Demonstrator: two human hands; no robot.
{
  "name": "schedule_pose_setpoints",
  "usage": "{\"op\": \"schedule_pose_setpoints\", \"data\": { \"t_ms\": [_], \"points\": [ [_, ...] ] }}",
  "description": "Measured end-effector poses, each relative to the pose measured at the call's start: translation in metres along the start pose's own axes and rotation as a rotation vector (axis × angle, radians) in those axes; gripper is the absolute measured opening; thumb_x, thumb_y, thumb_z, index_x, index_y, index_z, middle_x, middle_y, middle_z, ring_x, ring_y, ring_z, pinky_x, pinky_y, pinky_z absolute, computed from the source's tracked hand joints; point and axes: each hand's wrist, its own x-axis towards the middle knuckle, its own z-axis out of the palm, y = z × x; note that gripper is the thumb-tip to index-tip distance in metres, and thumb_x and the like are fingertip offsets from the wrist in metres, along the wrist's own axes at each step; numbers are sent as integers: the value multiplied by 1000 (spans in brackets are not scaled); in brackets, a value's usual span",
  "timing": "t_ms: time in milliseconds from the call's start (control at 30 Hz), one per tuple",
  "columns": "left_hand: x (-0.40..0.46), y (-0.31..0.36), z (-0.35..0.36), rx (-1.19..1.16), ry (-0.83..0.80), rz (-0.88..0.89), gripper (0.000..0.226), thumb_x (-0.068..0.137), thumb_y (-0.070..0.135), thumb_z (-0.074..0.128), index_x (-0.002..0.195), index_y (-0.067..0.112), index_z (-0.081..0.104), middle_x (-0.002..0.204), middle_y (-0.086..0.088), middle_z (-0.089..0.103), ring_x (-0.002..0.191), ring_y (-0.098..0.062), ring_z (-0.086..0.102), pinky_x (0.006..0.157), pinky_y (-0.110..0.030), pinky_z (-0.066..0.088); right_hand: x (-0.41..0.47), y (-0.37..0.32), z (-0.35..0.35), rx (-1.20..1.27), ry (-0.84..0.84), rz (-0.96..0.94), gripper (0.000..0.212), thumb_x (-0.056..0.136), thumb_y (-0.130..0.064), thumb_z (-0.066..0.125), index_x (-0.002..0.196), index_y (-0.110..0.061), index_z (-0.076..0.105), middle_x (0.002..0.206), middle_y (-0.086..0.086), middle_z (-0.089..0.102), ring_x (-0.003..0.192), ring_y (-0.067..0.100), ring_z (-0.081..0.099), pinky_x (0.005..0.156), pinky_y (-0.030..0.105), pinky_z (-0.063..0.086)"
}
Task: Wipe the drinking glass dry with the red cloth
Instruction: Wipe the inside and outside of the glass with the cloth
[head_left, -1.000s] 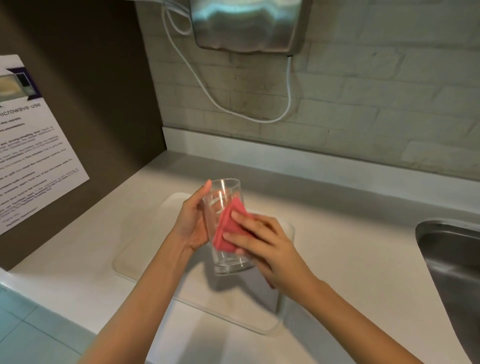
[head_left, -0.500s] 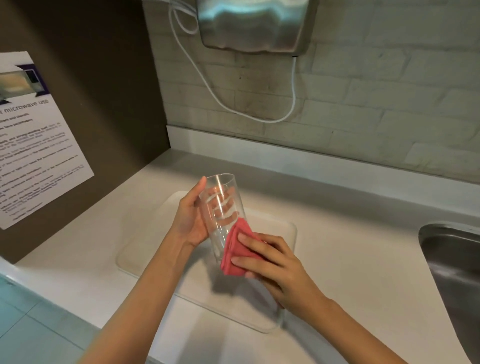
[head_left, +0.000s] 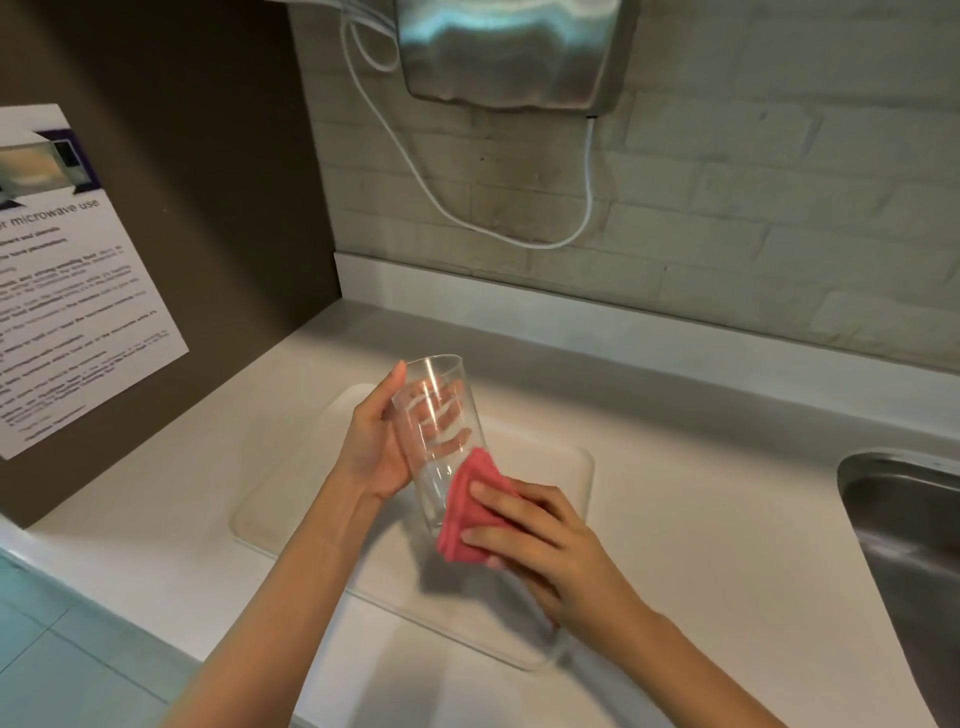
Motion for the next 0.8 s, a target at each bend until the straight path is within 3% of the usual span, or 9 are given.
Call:
{"op": "schedule_pose_setpoints", "data": {
  "t_ms": [100,200,233,300,367,567,633,700,800],
  "points": [
    [2,-1,3,-46,18,-4,55,75,52,55,104,7,62,103,-9,68,89,-23,65,74,-43,58,-10,-8,7,380,234,437,23,95,-18,51,112,-18,66,131,1,60,118,14,54,102,27,41],
    [3,0,6,-89,-8,2,58,71,55,60,103,7,63,111,-10,66,93,-24,65,80,-45,56,-5,-17,11,872,540,1032,30,91,-33,49,111,-19,67,114,-2,70,108,17,63,100,41,46],
    [3,2,8,-82,-30,8,61,68,56,64,105,8,64,113,-10,66,94,-23,65,80,-44,56,-4,-16,10,1154,587,1191,39,87,-41,49,108,-15,69,106,5,73,99,21,67,94,42,50],
    [2,5,12,-63,-86,13,70,57,55,76,108,8,67,112,-8,68,94,-23,66,81,-44,56,0,-20,7,1630,528,1354,52,83,-50,49,95,-7,74,82,12,75,71,21,72,68,33,59],
    [2,6,16,-66,-134,6,81,49,55,83,112,7,64,110,-7,71,93,-22,68,81,-43,56,5,-25,13,1790,458,1343,50,80,-49,54,95,-5,73,72,11,72,58,19,69,53,26,57],
    [3,8,21,-83,-209,25,90,49,54,84,119,5,56,115,-9,68,100,-26,67,82,-46,56,9,-31,28,1827,299,1293,41,81,-46,64,100,-11,74,98,20,72,86,32,70,65,36,59],
    [2,10,20,-85,-252,30,85,51,54,83,117,5,60,116,-10,68,102,-26,66,87,-50,53,11,-33,29,1867,296,1205,37,66,-42,82,92,-15,77,95,17,73,83,30,70,64,35,58],
    [2,12,21,-96,-300,47,78,55,53,82,114,6,64,118,-11,67,106,-27,65,93,-53,47,13,-34,32,1864,336,1177,54,44,-37,94,91,-15,77,92,15,73,79,28,69,64,34,59],
    [0,15,27,-28,-274,56,87,54,59,78,122,8,59,132,-11,60,124,-30,53,103,-55,38,20,-33,34,1813,455,1156,82,36,-34,96,109,-10,68,96,18,70,76,27,69,62,35,59]
  ]
}}
